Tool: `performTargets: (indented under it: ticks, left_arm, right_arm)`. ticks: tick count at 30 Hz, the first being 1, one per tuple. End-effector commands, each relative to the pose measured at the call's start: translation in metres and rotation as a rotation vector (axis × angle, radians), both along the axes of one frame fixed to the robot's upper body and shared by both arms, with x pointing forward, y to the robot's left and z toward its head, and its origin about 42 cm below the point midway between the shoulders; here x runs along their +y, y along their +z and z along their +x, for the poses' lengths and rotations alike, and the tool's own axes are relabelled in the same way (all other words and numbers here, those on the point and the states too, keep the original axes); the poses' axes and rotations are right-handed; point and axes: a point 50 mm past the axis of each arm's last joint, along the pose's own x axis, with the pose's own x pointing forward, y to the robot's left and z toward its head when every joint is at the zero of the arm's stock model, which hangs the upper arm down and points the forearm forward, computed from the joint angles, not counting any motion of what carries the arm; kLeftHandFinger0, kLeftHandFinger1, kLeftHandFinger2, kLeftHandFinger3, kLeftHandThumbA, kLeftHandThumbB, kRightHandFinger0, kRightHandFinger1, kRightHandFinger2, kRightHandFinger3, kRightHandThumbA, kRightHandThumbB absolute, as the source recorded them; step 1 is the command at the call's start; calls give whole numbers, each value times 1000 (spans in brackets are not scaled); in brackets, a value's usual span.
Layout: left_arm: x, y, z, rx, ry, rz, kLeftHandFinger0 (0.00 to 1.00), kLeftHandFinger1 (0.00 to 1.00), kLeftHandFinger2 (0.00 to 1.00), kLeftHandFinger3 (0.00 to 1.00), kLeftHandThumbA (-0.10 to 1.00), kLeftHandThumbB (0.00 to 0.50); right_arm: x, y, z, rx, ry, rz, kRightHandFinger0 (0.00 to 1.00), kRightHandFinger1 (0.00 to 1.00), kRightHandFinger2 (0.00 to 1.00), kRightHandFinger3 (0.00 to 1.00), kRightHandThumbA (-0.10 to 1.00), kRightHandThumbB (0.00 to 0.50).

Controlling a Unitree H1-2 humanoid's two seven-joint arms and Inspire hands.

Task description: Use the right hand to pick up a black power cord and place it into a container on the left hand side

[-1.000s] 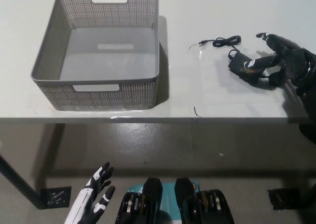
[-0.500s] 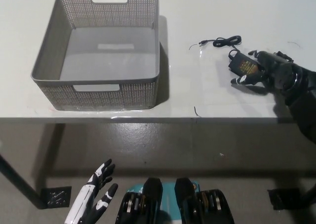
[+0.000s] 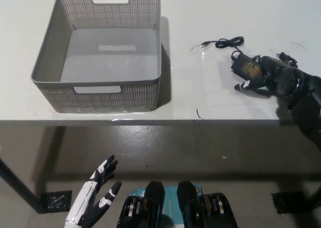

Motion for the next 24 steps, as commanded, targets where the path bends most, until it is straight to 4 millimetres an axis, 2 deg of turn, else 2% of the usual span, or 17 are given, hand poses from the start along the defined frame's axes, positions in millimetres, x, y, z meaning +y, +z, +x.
performTargets:
  ticks: [1,2,3,4,5,6,7,8,9,10,11,12,13,16,18,22,24]
  left_arm:
    - [4,11,4,-58,-16,22,1000,1000,1000,1000,799,349]
    - [4,11,4,-55,-17,22,1000,1000,1000,1000,799,349]
    - [4,12,8,-61,-20,18,1000,1000,1000,1000,799,348]
    - [5,13,8,-62,-20,17,1000,1000,1000,1000,798,347]
    - [4,13,10,-65,-22,13,1000,1000,1000,1000,796,343]
    - [3,12,10,-64,-23,10,1000,1000,1000,1000,794,341]
    - [4,13,13,-67,-24,9,1000,1000,1000,1000,787,336]
    - [4,14,14,-69,-24,11,1000,1000,1000,1000,786,336]
    - [4,15,15,-69,-25,11,1000,1000,1000,1000,774,339]
    - [4,16,15,-69,-26,12,1000,1000,1000,1000,773,338]
    - [4,15,15,-70,-24,10,1000,1000,1000,1000,776,344]
    - [4,16,15,-65,-20,11,1000,1000,1000,1000,777,346]
    - [4,16,15,-61,-20,11,1000,1000,1000,1000,779,348]
    - [4,14,14,-63,-27,13,1000,1000,1000,1000,780,345]
    - [4,13,14,-65,-29,15,1000,1000,1000,1000,780,348]
    - [4,15,15,-71,-27,21,1000,1000,1000,1000,776,340]
    - [3,17,16,-71,-27,24,1000,1000,1000,1000,772,338]
  right_arm:
    - [2,19,8,-134,-16,116,1000,1000,905,831,521,312]
    - [0,18,8,-165,-38,174,932,832,805,770,461,329]
    - [-1,21,9,-214,-62,185,644,682,696,644,309,318]
    - [-1,21,9,-220,-65,188,373,481,561,530,83,194]
    - [-4,21,7,-303,-65,179,46,212,344,389,-88,153]
    - [-5,21,7,-333,-65,181,2,286,576,516,-100,144]
    - [-5,25,8,-364,-62,184,20,434,799,757,-100,112]
    - [-5,28,8,-380,-60,181,33,478,834,839,-100,96]
    - [-5,32,9,-413,-52,191,114,577,900,943,-100,85]
    - [-4,32,9,-417,-51,192,116,579,901,945,-100,84]
    - [-4,34,9,-429,-54,192,129,579,883,895,-100,77]
    - [-3,34,9,-443,-55,191,132,550,829,811,-100,68]
    - [-2,35,9,-452,-54,200,99,500,779,744,-100,85]
    - [-3,32,7,-468,-51,226,55,465,763,730,-100,102]
    - [-3,31,7,-470,-47,234,70,498,814,787,-100,113]
    - [-3,30,6,-505,-47,246,14,446,738,697,-100,124]
    - [-4,32,6,-510,-51,255,19,446,739,716,-100,124]
